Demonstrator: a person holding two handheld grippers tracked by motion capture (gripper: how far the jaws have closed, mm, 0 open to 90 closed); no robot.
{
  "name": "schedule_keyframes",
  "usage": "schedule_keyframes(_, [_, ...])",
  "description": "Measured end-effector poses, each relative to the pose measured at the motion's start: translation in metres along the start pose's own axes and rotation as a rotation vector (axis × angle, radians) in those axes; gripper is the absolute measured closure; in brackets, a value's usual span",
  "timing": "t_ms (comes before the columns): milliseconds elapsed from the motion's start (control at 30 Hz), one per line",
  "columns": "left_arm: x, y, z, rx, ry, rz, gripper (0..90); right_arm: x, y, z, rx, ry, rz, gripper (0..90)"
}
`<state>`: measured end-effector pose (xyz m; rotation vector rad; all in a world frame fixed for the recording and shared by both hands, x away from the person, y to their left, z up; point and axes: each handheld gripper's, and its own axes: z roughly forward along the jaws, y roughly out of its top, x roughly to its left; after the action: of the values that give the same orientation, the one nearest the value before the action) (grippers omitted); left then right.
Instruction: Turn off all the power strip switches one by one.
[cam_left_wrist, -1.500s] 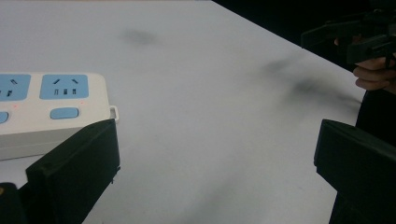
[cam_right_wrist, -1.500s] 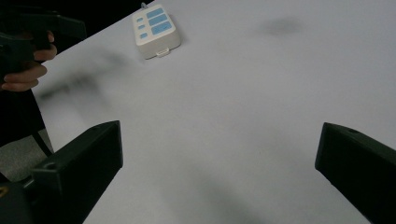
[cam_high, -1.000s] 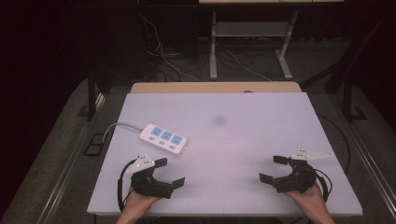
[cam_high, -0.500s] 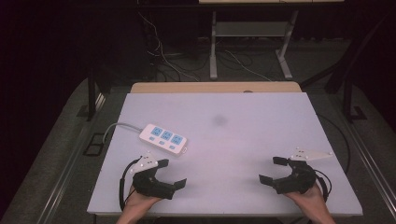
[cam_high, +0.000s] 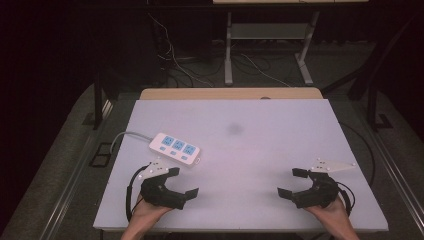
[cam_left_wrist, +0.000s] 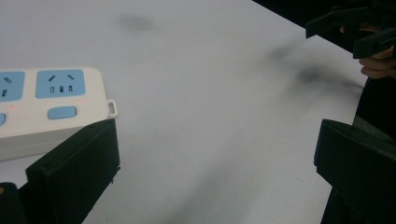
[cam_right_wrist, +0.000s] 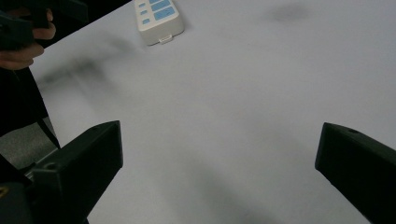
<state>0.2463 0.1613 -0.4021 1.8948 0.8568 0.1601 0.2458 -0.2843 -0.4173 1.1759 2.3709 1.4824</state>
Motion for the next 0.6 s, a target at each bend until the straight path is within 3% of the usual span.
schedule_keyframes(600, [0.014,0.022,-0.008,0.038,0.012,-0.005,0.0,0.000,0.000,0.001,0.006,0.000,-0.005,0.7])
